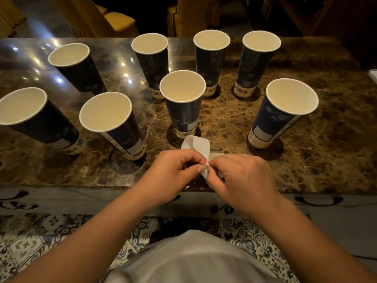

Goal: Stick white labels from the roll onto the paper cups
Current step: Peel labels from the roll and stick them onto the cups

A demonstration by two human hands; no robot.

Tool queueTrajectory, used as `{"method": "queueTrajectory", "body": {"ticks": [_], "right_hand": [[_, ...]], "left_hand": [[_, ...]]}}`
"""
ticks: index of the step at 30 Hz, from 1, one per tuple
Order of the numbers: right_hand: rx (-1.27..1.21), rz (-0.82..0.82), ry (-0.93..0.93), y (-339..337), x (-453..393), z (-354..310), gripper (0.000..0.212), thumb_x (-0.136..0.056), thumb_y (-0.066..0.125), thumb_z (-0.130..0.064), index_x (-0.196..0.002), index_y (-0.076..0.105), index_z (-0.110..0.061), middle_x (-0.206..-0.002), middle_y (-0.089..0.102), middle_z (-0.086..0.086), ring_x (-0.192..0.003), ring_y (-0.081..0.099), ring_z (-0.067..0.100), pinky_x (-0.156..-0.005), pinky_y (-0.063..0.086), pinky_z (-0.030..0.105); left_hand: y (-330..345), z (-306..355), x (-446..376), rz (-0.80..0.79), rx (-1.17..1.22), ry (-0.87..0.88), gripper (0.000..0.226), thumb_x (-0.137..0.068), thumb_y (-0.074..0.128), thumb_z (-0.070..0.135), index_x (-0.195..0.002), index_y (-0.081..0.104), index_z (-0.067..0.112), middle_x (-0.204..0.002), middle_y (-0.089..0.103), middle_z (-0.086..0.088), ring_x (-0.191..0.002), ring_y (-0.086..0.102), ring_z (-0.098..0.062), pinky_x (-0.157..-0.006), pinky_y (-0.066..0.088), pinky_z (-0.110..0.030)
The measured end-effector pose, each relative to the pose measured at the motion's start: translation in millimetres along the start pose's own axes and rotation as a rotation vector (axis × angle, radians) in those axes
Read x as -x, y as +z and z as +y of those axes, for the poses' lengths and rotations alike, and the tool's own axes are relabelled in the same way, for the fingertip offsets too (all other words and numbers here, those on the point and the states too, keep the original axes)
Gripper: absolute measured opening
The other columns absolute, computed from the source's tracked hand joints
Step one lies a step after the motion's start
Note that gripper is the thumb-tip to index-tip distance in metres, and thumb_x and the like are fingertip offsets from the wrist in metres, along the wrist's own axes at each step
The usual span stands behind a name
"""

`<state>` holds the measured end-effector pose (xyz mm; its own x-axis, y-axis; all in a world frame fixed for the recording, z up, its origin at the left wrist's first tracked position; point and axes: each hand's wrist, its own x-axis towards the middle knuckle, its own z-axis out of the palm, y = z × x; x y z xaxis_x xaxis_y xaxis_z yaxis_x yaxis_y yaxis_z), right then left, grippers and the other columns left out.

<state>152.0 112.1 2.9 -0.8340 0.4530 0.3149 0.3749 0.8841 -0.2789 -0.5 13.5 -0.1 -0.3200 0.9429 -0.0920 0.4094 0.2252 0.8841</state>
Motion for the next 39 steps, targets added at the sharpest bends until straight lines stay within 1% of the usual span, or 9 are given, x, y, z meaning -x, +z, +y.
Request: {"method": "queueTrajectory", "body": {"ticks": [6, 11, 15, 18, 20, 22, 27, 33, 39], "right_hand": [[-0.188, 0.097, 0.142, 1.2, 0.2, 5.0, 0.02, -0.088, 0.058, -0.025, -0.077, 0.071, -0.015, -0.066, 0.066, -0.004, -0.058, 0.059, 0.01, -0.047, 0.049, 0.033], [-0.524, 0.269, 0.461, -13.1, 0.9, 13.8, 0.018, -0.083, 0.064, -0.011, -0.069, 0.07, -0.021, -0.06, 0.064, -0.008, -0.058, 0.059, 0.009, -0.05, 0.046, 0.014], [-0.619, 0.357, 0.585, -24.4, 5.8, 22.6, 0.019, -0.085, 0.064, -0.013, -0.068, 0.069, -0.021, -0.065, 0.067, -0.005, -0.065, 0.065, 0.009, -0.058, 0.058, 0.032], [-0.466, 0.47, 0.451, -39.9, 7.9, 21.6, 0.015, -0.087, 0.065, -0.011, -0.075, 0.07, -0.019, -0.068, 0.067, -0.008, -0.063, 0.064, 0.007, -0.059, 0.057, 0.025], [-0.165, 0.517, 0.187, -47.6, 9.6, 19.0, 0.011, -0.088, 0.064, -0.008, -0.084, 0.074, -0.011, -0.065, 0.065, -0.004, -0.055, 0.06, 0.01, -0.054, 0.047, 0.016], [0.08, 0.535, -0.028, -47.2, 11.5, 15.3, 0.016, -0.091, 0.063, -0.013, -0.086, 0.076, -0.008, -0.064, 0.069, 0.003, -0.051, 0.06, 0.016, -0.052, 0.045, 0.021], [0.133, 0.579, -0.239, -36.0, 13.0, -1.0, 0.016, -0.088, 0.069, -0.016, -0.085, 0.078, -0.004, -0.066, 0.073, 0.007, -0.051, 0.063, 0.022, -0.043, 0.046, 0.035], [-0.049, 0.482, -0.264, -33.8, 20.9, -3.9, 0.016, -0.086, 0.07, -0.019, -0.087, 0.078, -0.005, -0.073, 0.075, 0.007, -0.059, 0.067, 0.019, -0.046, 0.047, 0.034], [-0.649, 0.307, 0.217, -59.9, 15.4, -13.2, 0.038, -0.078, 0.065, -0.039, -0.113, 0.066, -0.025, -0.091, 0.066, -0.016, -0.081, 0.063, 0.005, -0.065, 0.051, 0.016]], "left_hand": [[1.0, 3.0, 0.9, 0.052, 0.054, -0.049, 0.013, -0.089, 0.064, 0.015, -0.093, 0.071, 0.025, -0.085, 0.072, 0.002, -0.077, 0.068, -0.023, -0.07, 0.057, -0.047], [4.7, 6.1, 2.7, 0.158, 0.017, -0.106, 0.012, -0.09, 0.063, 0.017, -0.09, 0.069, 0.027, -0.083, 0.069, 0.003, -0.074, 0.065, -0.021, -0.065, 0.058, -0.038], [9.1, 14.0, 4.1, 0.181, -0.1, -0.085, 0.018, -0.09, 0.062, 0.02, -0.105, 0.066, 0.031, -0.096, 0.067, 0.014, -0.081, 0.064, -0.005, -0.07, 0.056, -0.021], [8.1, 24.7, 7.9, 0.259, -0.21, 0.003, 0.036, -0.089, 0.063, 0.02, -0.123, 0.056, 0.029, -0.115, 0.056, 0.015, -0.095, 0.056, 0.001, -0.078, 0.049, -0.009], [6.4, 37.8, 12.4, 0.299, -0.237, 0.079, 0.027, -0.088, 0.063, 0.023, -0.114, 0.06, 0.026, -0.105, 0.058, 0.015, -0.091, 0.056, 0.0, -0.074, 0.047, -0.009], [4.5, 53.1, 15.1, 0.217, -0.008, 0.004, 0.01, -0.09, 0.06, 0.028, -0.092, 0.068, 0.022, -0.08, 0.064, 0.01, -0.069, 0.057, -0.003, -0.06, 0.047, -0.015], [3.3, 76.6, 14.8, -0.009, 0.57, -0.288, 0.033, -0.092, 0.053, 0.039, -0.073, 0.064, 0.015, -0.065, 0.052, -0.004, -0.057, 0.046, -0.014, -0.05, 0.037, -0.024], [0.2, 68.8, 18.4, 0.054, 0.404, -0.25, 0.02, -0.089, 0.058, 0.015, -0.08, 0.06, -0.003, -0.066, 0.048, -0.009, -0.06, 0.043, -0.02, -0.055, 0.04, -0.028], [-25.4, 87.3, 29.5, -0.065, -0.018, 0.079, 0.015, -0.087, 0.06, 0.032, -0.078, 0.067, 0.022, -0.07, 0.065, -0.002, -0.063, 0.059, -0.019, -0.06, 0.052, -0.032]]}}
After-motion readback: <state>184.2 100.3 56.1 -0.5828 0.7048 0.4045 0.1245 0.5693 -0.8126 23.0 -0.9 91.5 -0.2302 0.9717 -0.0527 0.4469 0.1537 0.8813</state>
